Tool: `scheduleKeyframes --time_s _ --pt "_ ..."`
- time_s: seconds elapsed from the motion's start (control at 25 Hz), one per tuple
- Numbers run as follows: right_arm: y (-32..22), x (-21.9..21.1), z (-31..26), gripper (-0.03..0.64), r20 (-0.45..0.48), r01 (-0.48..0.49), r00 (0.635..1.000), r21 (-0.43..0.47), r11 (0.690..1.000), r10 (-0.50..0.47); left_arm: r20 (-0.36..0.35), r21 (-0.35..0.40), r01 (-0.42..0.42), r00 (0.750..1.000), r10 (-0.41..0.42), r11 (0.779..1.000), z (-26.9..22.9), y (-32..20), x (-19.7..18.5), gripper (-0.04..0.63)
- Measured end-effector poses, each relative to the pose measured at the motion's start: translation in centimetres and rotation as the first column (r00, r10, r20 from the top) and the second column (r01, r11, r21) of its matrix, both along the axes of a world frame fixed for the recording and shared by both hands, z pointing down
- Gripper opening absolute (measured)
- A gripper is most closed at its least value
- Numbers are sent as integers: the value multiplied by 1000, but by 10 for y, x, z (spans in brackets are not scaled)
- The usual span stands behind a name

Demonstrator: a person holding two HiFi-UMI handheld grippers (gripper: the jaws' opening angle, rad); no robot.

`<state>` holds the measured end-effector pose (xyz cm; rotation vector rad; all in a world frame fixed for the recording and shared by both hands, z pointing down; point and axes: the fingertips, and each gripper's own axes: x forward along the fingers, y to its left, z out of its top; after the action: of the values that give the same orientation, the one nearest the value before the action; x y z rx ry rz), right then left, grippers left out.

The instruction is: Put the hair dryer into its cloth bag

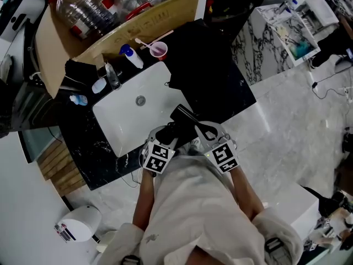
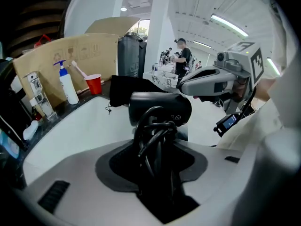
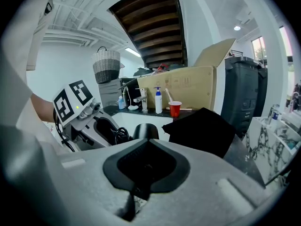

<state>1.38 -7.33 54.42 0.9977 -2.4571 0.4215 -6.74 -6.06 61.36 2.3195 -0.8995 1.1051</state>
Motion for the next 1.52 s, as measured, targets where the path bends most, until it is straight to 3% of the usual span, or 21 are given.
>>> scheduleKeyframes --time_s 0.36,0.76,1.16,1.52 --pt "-38 14 4 5 -65 -97 993 4 995 97 -28 -17 -70 997 69 997 -2 -23 -5 195" --pt "-76 29 9 14 -160 -140 976 54 989 147 -47 -31 -113 993 112 993 0 -37 -7 195" --pt "-97 43 38 25 -256 -14 966 31 999 21 -23 -44 -31 999 30 999 5 -40 -3 195" --pt "-109 42 66 51 -347 129 930 3 992 -120 -14 -49 32 999 -32 998 7 -42 12 195"
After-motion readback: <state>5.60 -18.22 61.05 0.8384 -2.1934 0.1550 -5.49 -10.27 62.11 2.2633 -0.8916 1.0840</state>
